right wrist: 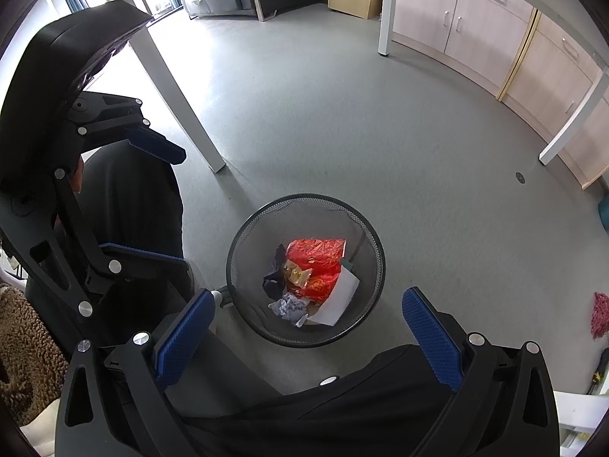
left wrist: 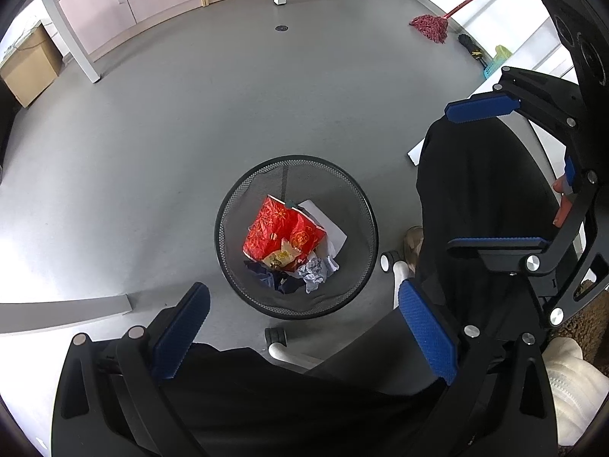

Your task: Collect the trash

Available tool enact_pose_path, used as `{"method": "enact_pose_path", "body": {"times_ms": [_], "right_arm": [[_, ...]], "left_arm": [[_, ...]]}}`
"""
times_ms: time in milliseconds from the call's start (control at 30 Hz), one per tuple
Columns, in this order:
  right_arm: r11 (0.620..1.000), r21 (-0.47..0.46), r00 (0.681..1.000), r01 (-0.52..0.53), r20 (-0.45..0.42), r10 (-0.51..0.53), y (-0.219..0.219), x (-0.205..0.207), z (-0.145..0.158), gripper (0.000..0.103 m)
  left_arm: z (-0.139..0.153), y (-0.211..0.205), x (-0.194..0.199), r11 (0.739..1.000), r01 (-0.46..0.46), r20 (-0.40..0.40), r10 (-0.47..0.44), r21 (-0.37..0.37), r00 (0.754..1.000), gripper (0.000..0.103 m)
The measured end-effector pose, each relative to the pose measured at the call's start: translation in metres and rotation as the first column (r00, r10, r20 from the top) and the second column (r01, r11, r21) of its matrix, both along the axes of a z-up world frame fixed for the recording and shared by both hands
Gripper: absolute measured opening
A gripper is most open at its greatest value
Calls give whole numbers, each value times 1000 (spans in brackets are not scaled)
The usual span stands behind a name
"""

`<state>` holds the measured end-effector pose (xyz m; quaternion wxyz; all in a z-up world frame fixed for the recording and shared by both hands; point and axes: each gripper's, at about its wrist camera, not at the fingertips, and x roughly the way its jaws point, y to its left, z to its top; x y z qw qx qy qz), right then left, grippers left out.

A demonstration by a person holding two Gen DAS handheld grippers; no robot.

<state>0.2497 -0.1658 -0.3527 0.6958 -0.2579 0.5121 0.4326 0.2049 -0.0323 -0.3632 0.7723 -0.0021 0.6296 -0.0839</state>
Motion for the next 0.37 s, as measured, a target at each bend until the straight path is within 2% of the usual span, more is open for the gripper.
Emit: {"method": "enact_pose_path", "body": {"times_ms": [367], "right_arm": [[1000, -8, 1000, -3, -1, 3, 1, 0, -2, 100]], "left_arm": [[-2, -2, 0, 1000, 16, -9, -16, 2, 1000, 98]]}}
